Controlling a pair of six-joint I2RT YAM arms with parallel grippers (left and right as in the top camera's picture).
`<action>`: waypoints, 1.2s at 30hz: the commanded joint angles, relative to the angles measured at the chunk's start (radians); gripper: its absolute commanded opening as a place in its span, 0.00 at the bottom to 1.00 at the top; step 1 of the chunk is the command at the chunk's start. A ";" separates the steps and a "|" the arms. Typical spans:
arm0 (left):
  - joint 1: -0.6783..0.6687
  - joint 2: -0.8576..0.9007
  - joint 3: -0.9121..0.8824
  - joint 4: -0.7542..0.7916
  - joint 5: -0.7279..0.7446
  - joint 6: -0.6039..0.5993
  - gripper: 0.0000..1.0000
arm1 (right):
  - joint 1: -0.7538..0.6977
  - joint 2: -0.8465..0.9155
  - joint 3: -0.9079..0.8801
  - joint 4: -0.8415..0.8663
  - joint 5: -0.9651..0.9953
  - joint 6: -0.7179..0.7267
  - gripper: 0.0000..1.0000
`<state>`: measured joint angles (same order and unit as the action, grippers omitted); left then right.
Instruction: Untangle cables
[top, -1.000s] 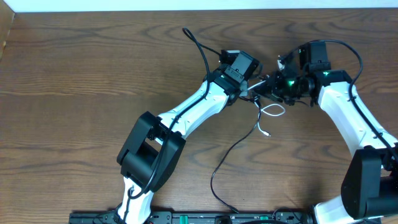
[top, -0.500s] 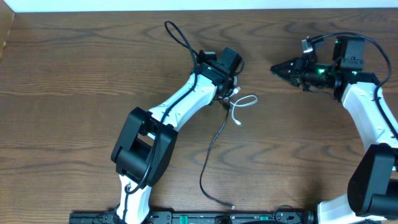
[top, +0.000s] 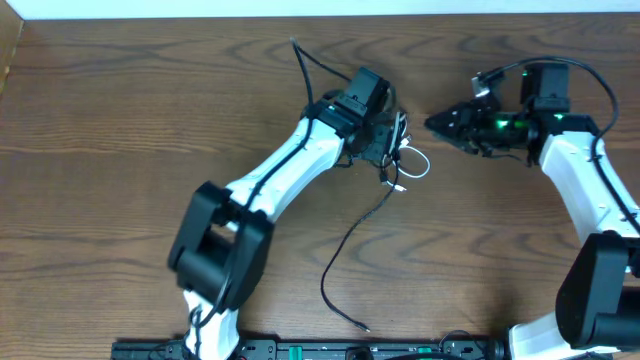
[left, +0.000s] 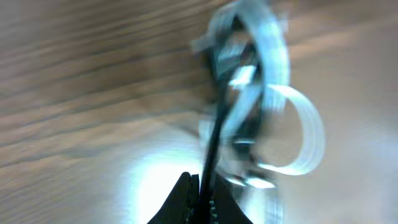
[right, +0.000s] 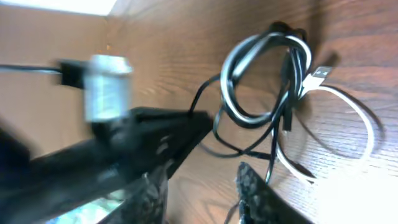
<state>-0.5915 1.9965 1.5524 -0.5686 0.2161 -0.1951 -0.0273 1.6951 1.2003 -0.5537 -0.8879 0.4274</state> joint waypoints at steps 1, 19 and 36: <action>0.018 -0.139 0.003 0.005 0.276 0.090 0.07 | 0.040 -0.008 0.007 0.003 0.033 -0.077 0.37; 0.082 -0.187 0.003 -0.016 0.419 -0.007 0.07 | 0.158 -0.008 0.007 0.021 0.203 0.083 0.32; 0.084 -0.187 0.003 -0.001 0.428 -0.073 0.07 | 0.223 -0.007 0.007 0.047 0.314 0.172 0.18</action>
<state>-0.5133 1.8103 1.5524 -0.5766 0.6235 -0.2626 0.1764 1.6947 1.2003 -0.5068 -0.6128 0.5781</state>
